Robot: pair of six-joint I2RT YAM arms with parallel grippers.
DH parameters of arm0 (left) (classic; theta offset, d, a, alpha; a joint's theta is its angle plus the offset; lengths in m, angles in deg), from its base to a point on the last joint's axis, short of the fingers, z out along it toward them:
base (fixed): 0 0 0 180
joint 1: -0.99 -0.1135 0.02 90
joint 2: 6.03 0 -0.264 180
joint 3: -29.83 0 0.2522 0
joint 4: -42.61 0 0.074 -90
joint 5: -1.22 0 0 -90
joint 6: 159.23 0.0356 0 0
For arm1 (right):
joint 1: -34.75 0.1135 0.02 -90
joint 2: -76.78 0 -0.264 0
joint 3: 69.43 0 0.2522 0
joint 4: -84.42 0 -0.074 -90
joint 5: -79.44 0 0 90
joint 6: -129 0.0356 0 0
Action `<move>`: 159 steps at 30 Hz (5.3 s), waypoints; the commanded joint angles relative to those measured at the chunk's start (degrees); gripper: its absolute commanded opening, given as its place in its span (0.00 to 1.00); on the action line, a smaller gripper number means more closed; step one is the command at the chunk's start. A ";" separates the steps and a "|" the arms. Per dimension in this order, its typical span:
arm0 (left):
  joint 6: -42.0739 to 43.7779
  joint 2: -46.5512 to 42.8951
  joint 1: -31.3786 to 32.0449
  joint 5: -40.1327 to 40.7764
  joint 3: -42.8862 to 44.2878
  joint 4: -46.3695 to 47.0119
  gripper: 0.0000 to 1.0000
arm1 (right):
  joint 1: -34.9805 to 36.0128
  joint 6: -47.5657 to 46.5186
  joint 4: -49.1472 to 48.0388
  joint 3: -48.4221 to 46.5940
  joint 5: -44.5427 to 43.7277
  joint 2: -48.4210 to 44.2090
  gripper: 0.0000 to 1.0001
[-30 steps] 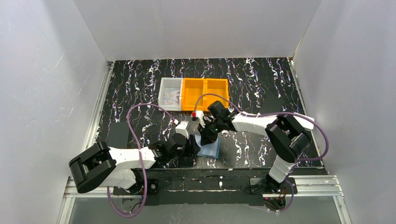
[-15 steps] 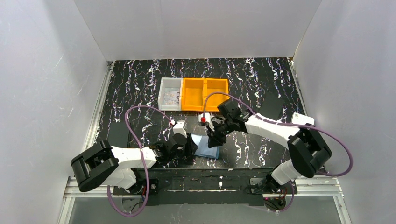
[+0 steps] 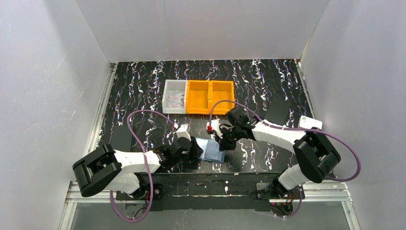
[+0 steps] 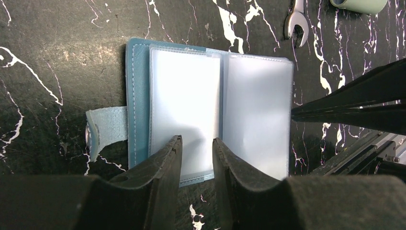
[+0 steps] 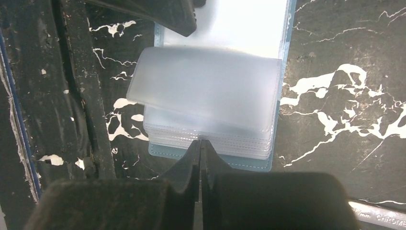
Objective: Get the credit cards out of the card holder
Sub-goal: Open the card holder at the center of the board.
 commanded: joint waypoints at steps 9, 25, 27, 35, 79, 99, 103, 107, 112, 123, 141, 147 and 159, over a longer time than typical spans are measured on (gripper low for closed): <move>-0.80 -0.21 0.21 -0.98 -1.05 -4.54 0.29 | 1.46 2.42 -3.53 -1.81 -1.02 2.35 0.06; -1.47 -2.60 0.22 -3.26 -1.17 -4.45 0.32 | 3.38 8.81 -7.13 -2.78 -6.71 7.12 0.07; -1.37 -4.08 0.22 -3.44 -1.52 -4.47 0.34 | 3.38 10.28 -7.74 -3.01 -5.69 7.44 0.07; -0.80 -9.40 0.21 -4.60 -2.87 -4.62 0.44 | 3.38 13.01 -7.35 -4.94 0.75 9.00 0.08; 15.25 -21.39 0.53 -16.80 7.02 -17.09 0.98 | -0.55 14.89 -8.10 -3.95 6.82 10.31 0.13; 19.23 -2.78 5.75 0.81 13.87 -20.17 0.89 | -1.49 15.07 -7.66 -4.30 8.94 10.92 0.13; 18.07 -0.94 5.75 1.05 13.04 -18.92 0.83 | -1.63 15.17 -7.74 -4.26 9.29 11.04 0.13; 17.28 0.10 5.75 0.77 12.66 -17.37 0.81 | -1.63 15.13 -7.66 -4.39 9.39 11.23 0.13; 16.46 2.66 5.76 2.22 13.73 -17.15 0.79 | -1.72 15.09 -7.66 -4.30 9.40 11.09 0.13; 13.14 6.76 5.75 5.66 14.35 -18.18 0.51 | -1.89 15.00 -7.57 -4.28 9.55 11.14 0.13; 7.62 2.80 4.54 5.34 12.05 -22.25 0.19 | -4.09 11.44 -4.78 -4.71 16.46 8.20 0.30; 1.82 -0.94 3.13 -0.06 9.77 -20.42 0.19 | -5.06 7.97 -2.82 -4.24 21.55 4.30 0.44; -6.68 -6.09 1.86 -5.90 3.61 -13.67 0.19 | -1.67 12.76 -3.56 -10.12 12.33 9.96 0.31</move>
